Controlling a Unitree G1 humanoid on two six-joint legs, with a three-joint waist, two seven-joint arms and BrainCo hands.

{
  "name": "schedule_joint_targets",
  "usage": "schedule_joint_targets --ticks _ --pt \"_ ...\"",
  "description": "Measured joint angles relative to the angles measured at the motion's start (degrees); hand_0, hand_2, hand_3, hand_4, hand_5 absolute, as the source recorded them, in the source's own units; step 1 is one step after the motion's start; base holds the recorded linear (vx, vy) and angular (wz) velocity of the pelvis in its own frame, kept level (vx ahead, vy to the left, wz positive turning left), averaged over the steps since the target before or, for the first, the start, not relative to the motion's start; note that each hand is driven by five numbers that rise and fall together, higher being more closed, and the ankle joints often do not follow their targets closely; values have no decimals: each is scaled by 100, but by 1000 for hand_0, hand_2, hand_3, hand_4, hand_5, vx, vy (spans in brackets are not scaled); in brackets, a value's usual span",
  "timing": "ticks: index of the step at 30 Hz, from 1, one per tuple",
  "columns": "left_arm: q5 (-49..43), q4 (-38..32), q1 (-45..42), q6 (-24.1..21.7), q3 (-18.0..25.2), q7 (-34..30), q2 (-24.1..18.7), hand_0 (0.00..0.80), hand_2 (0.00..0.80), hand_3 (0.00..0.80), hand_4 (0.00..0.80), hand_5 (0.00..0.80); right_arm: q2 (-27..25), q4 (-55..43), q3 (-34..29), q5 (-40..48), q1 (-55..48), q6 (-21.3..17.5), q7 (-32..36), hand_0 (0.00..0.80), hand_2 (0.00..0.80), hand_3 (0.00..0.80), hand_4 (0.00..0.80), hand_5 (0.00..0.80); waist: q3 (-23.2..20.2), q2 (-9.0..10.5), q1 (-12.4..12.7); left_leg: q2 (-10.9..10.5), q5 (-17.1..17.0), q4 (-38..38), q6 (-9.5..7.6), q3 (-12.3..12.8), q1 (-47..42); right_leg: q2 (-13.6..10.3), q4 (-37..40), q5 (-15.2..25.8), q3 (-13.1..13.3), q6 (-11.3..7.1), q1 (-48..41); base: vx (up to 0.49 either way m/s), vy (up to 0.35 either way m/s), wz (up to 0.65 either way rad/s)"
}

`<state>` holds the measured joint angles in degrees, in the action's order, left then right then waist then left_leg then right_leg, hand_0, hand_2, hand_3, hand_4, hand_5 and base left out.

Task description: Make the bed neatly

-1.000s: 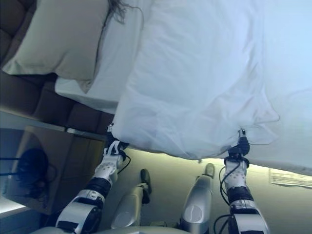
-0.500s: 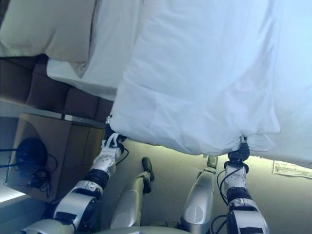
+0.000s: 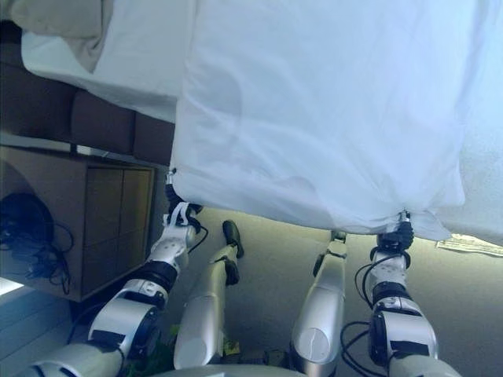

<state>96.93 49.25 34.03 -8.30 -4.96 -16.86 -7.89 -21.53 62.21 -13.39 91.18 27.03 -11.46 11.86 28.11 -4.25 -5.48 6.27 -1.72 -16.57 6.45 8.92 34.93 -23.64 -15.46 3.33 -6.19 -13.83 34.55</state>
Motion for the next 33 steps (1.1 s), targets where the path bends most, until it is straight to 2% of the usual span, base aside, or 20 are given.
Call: schedule_joint_targets --ticks 8,13,14,15,16,18,19,20,22,25,29,33 --pt "-166 282 232 121 5 -194 -252 800 800 800 800 800 -327 121 -50 2 251 819 -334 800 800 800 800 800 5 52 15 58 11 -103 -4 -5 572 68 96 111 47 16 510 -44 -21 -3" --pt "-217 239 385 131 6 -197 -313 800 800 800 800 800 -447 138 -167 8 409 1178 -486 800 800 800 800 800 24 125 46 149 82 -452 16 -148 1120 145 -98 81 76 65 970 -3 -63 -1" --pt "-354 244 404 127 6 -121 -357 800 800 800 800 800 -475 137 -166 22 424 1261 -540 722 722 722 722 722 25 135 48 174 140 -515 28 -170 1169 164 -139 74 87 73 1021 16 -27 -7" --pt "-438 254 429 126 6 -47 -372 800 800 800 800 800 -513 137 -166 47 424 1329 -586 442 442 442 442 442 23 144 45 179 160 -575 22 -174 1215 163 -170 73 98 73 1055 10 -30 -7" --pt "-538 270 451 125 5 32 -382 800 800 800 800 800 -547 137 -167 65 424 1400 -664 0 0 0 0 0 15 160 46 182 174 -617 16 -174 1251 163 -184 74 113 73 1085 5 -37 -2" --pt "-936 355 518 126 21 289 -457 800 800 800 800 800 -634 199 -170 81 422 1602 -898 0 0 0 0 0 -6 205 26 191 205 -709 13 -183 1335 169 -238 69 134 83 1162 2 -28 -5" --pt "-1165 415 557 127 28 415 -526 285 285 285 285 285 -658 326 -163 77 422 1705 -1023 0 0 0 0 0 -20 232 27 215 225 -769 14 -181 1382 193 -247 70 162 87 1193 9 -13 -8" --pt "-1304 468 596 138 34 531 -576 0 0 0 0 0 -666 547 -160 77 413 1765 -1157 0 0 0 0 0 -19 240 26 241 248 -817 17 -187 1412 212 -250 71 163 88 1197 13 2 -10" --pt "-1573 754 667 203 79 882 -702 0 0 0 0 0 -631 1137 -156 78 129 1877 -1424 0 0 0 0 0 -22 248 21 281 311 -915 21 -191 1470 245 -255 73 179 89 1224 25 23 -10" --pt "-1634 1476 589 326 392 1418 -870 0 0 0 0 0 -619 1720 -161 91 -666 1883 -1888 0 0 0 0 0 -16 252 -21 284 386 -1001 6 -120 1479 238 -237 106 261 41 1259 32 28 -12" --pt "-1605 1975 216 358 671 1814 -1064 0 0 0 0 0 -637 1955 -191 419 -1412 1472 -2740 0 0 0 0 0 29 266 -72 305 395 -1014 9 -131 1300 235 -237 108 248 44 1065 9 -55 -2" --pt "-1456 1979 -51 300 681 1945 -1152 0 0 0 0 0 -655 1856 -226 826 -1358 1152 -3353 0 0 0 0 0 32 257 76 285 383 -856 -17 -197 879 214 -169 94 129 81 592 3 -134 8"
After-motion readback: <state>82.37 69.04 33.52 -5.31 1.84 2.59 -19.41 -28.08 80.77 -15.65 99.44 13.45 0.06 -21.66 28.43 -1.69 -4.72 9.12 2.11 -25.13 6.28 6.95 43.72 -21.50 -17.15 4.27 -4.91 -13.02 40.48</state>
